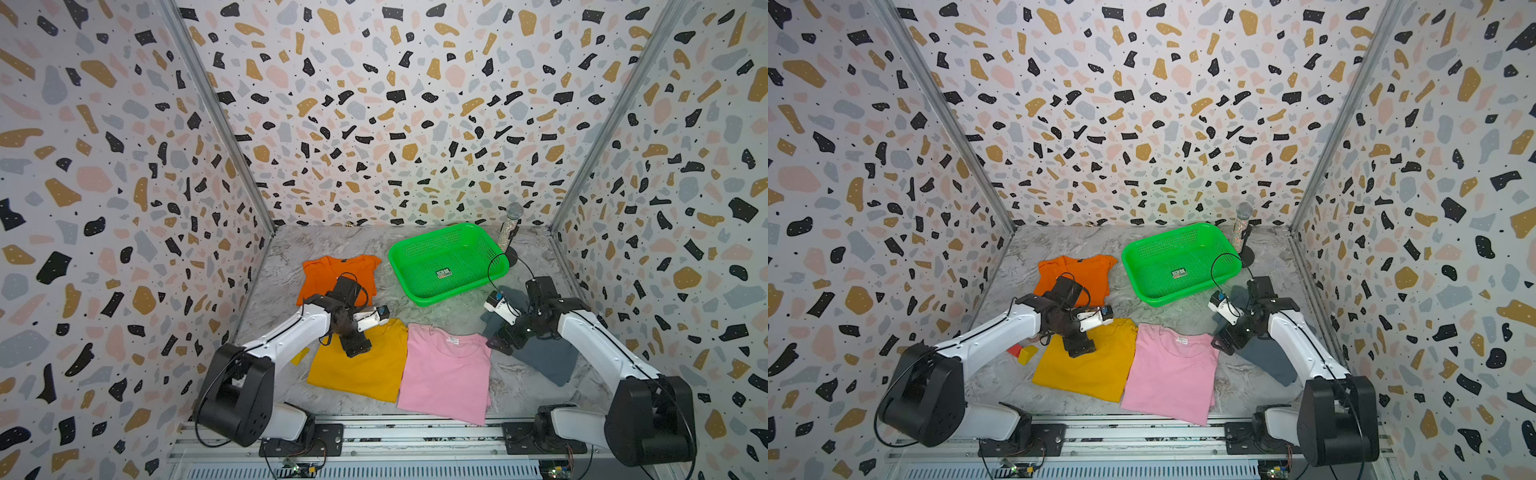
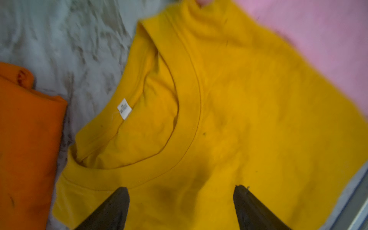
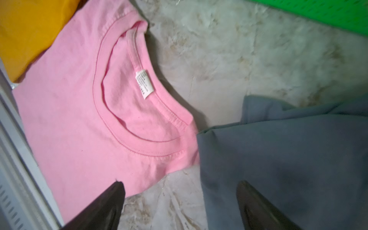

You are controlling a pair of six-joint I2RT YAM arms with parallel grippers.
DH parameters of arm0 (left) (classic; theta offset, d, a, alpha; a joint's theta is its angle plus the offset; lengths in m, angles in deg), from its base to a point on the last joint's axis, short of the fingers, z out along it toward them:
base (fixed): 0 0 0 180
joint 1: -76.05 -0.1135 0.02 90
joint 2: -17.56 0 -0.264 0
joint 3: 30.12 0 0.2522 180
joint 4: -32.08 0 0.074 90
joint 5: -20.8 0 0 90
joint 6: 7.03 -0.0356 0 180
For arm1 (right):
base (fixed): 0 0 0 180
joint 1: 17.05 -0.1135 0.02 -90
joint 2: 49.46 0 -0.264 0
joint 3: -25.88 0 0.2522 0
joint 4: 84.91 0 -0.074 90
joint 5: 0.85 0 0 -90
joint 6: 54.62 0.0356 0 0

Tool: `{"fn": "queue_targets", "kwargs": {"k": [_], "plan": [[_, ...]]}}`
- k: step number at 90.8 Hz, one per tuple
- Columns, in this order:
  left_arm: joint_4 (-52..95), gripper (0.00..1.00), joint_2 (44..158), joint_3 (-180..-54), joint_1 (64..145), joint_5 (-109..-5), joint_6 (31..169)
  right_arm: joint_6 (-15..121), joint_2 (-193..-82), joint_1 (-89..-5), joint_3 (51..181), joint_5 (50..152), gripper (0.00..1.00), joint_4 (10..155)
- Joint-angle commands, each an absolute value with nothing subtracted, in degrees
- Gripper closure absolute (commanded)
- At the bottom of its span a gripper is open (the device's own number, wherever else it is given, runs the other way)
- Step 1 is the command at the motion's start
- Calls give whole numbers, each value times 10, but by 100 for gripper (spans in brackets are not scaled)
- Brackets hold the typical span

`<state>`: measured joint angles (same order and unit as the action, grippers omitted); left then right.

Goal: Put the folded t-shirts into the basket
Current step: Move the T-shirt to the center of the board, then pick up the T-shirt from the center of the board.

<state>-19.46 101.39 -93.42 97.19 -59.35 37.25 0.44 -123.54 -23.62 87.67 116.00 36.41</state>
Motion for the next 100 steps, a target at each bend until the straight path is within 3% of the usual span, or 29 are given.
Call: {"fn": "queue_targets", "kwargs": {"k": [1,26,51,67,79,100], "plan": [[-222,18,1035,-933,959,-687,296,-11,-1253,-250,906,1151,12,301],[-195,18,1018,-914,879,-724,250,-68,-1326,-272,911,1159,17,256],[-160,18,1003,-918,875,-770,316,-66,-1406,-272,936,1091,17,296],[-261,16,940,-962,893,-616,385,-52,-1417,-266,961,1064,10,299],[-263,16,933,-965,954,-565,413,-38,-1424,-274,971,1138,0,270],[-243,16,957,-984,985,-548,455,-27,-1445,-309,951,1104,9,295]]}}
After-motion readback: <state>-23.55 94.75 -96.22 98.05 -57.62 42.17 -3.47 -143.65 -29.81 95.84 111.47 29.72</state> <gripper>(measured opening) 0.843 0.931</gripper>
